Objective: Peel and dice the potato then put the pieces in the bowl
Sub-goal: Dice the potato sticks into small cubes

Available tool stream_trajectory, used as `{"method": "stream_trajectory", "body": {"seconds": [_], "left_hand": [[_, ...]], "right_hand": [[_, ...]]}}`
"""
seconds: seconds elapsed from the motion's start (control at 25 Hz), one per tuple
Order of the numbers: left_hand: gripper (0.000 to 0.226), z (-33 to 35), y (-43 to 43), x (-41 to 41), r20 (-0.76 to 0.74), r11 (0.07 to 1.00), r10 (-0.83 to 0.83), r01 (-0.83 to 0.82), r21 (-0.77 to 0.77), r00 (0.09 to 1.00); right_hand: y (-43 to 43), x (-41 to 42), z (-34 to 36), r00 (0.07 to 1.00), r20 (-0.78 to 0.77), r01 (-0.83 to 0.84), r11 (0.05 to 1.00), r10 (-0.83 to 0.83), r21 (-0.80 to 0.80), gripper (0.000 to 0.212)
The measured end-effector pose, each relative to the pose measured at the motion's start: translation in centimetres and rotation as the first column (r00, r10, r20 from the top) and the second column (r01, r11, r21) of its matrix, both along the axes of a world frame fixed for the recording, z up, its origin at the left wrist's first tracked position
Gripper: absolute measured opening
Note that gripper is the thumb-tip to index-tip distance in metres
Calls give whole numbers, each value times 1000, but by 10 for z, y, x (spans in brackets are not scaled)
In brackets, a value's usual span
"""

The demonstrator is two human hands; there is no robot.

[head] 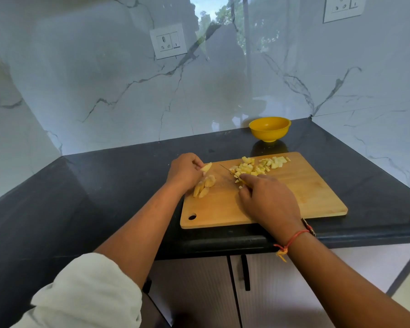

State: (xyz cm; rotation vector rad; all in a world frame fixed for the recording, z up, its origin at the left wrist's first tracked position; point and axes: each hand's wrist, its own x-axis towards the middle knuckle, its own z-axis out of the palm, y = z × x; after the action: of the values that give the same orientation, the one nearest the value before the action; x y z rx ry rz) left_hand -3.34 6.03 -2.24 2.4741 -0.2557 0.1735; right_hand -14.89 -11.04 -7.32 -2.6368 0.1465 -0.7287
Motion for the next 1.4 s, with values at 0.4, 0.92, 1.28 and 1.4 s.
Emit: {"method": "stream_trajectory", "body": {"seconds": [0.4,0.92,1.28,1.4], "left_hand": [[16,-26,-12,-57,138,976,-220,216,39,966],[13,-26,-10,-47,85,943,-288,268,196,954],[10,-25,-13,-47,85,956,-268,253,149,960],[11,-29,-14,-50,110,963,-251,237,132,962]], "right_hand": [[2,-14,13,1000,-4,1,998,0,64,39],[17,-33,22,975,-222,-3,999,-7,-47,41],[25,-23,22,939,-342,-27,986,-32,-166,39],[25,-16,28,910,-414,-54,981,-29,-187,41]]}}
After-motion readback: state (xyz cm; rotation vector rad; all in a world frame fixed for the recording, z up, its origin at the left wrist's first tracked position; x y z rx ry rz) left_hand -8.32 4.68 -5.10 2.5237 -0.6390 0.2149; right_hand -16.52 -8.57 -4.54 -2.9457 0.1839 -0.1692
